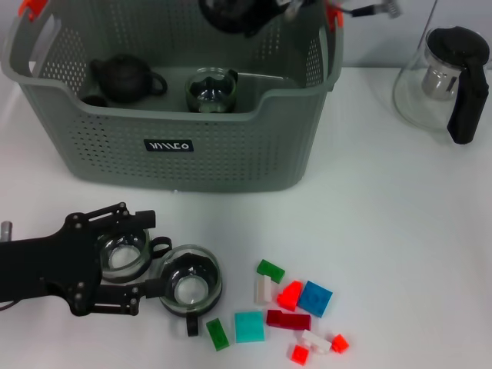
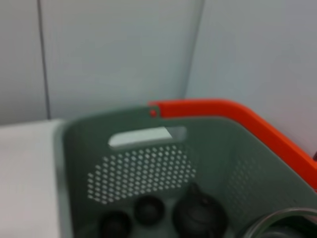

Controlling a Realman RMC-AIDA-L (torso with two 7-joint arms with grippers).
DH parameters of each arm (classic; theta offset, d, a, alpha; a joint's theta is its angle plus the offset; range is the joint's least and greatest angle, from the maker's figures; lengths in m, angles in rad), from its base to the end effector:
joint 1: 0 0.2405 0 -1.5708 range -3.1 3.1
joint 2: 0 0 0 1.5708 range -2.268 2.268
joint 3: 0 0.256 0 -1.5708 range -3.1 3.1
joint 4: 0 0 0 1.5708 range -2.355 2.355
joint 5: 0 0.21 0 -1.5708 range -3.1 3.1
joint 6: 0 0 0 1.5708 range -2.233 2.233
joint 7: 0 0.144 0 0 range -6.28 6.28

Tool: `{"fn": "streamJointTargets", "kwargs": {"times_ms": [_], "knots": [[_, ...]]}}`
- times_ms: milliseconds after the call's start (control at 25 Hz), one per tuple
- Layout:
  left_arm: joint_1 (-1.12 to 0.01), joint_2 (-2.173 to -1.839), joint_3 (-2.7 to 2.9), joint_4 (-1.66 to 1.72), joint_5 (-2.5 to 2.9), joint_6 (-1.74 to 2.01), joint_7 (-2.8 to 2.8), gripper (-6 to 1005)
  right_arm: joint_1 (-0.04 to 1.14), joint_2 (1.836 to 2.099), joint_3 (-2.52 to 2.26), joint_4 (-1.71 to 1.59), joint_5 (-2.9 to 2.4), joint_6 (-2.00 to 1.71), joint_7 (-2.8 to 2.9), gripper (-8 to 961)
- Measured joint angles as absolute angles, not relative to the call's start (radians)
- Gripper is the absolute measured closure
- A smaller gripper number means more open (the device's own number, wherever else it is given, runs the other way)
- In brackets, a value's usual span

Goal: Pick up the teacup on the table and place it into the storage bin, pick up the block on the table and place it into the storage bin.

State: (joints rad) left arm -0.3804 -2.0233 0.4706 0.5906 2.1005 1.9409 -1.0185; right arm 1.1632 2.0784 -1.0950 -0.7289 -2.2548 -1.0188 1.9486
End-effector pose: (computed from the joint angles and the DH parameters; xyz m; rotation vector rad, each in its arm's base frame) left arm -0.3013 0.2471 0.0328 -2.7730 -0.3299 -0.9183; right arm 0.0278 0.4709 -0.0334 -2.6915 0.1962 0.1764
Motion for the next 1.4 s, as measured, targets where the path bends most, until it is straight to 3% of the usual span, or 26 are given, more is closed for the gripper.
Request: {"fn": "streamJointTargets", "kwargs": {"times_ms": [200,1080,1280,1400], "knots": [[-0.380,-2.023,0.470,0.591,2.100,1.941,-1.018,65,1.195,2.101,-1.224,-0.632,-2.279,-0.849,1.953,894],[-0.379,-2.020,0.466,0.597,2.100,1.939,-1.022,65,1.210,2.106,-1.326,-0.517,-2.281,-0.745,1.974,895],[-0.376,-2.020,0.466,0.597,2.100,1.938,-1.022,65,1.207,2.103,-1.328,-0.526,-2.280,-0.754,1.985,782],[-0.376,-2.020,0.465,0.597,2.100,1.940,-1.022,65,1.206,2.102,-1.330,-0.530,-2.284,-0.754,2.001,658]]}}
